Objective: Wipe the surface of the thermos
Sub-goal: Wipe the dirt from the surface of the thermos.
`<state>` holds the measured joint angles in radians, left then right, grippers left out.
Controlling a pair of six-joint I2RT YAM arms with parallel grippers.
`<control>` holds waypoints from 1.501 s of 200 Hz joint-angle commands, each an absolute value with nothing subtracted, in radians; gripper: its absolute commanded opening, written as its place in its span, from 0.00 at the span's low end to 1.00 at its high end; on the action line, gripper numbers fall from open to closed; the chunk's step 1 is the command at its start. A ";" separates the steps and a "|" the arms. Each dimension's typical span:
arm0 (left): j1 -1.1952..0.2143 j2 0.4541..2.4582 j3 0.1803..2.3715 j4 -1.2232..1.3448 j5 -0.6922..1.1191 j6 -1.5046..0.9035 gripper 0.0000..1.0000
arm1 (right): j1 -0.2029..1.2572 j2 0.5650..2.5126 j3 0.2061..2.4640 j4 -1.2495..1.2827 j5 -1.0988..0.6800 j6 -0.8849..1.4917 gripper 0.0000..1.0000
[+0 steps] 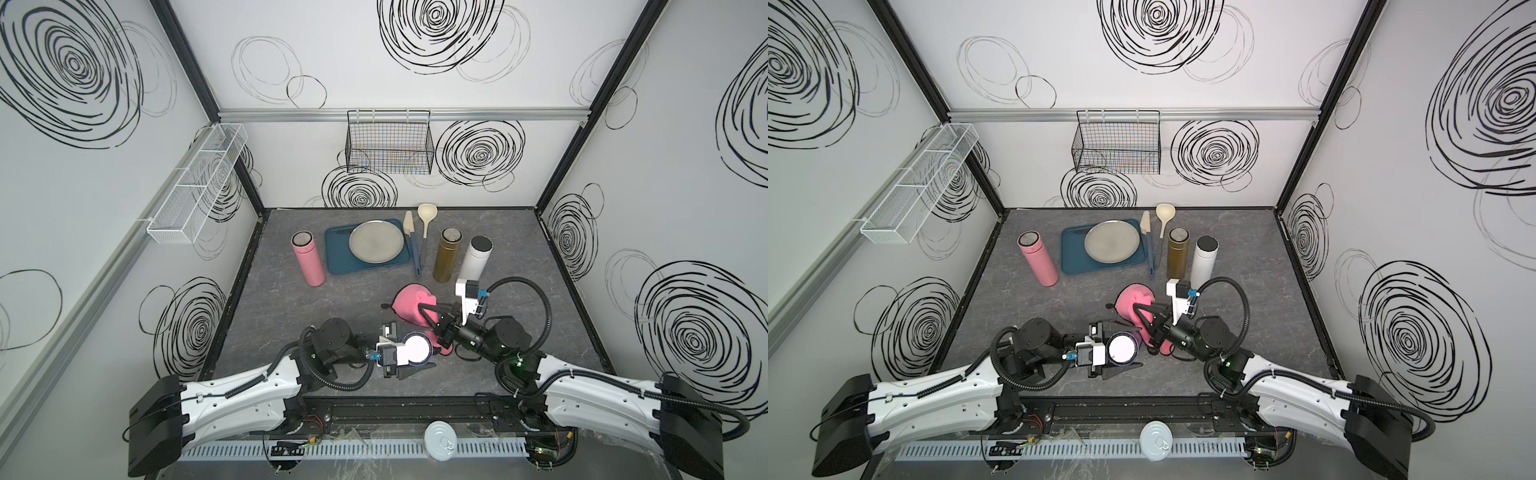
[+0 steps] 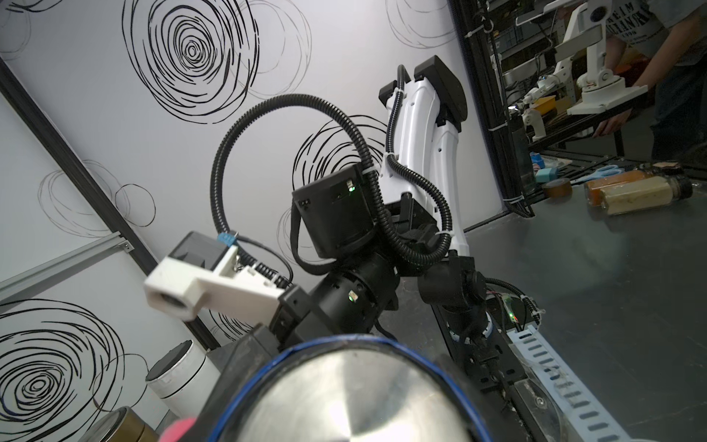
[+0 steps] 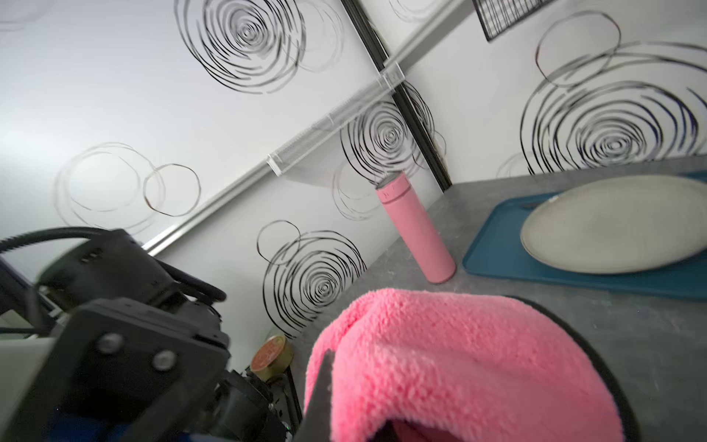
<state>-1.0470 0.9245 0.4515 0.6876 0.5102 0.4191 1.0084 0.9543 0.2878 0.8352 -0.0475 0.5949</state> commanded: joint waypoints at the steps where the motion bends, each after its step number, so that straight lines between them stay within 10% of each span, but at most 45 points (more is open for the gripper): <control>1: -1.052 0.928 0.455 0.763 0.550 0.506 0.00 | 0.982 0.995 0.243 0.873 -0.041 0.640 0.00; 300: -1.102 0.908 0.398 0.617 0.579 0.961 0.00 | 0.986 0.893 0.317 0.696 -0.117 0.539 0.00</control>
<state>-1.0988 0.9367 0.3756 0.5510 0.5446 0.8940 0.9852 0.9878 0.2489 0.7307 -0.1154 0.5617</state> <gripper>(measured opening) 0.678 0.069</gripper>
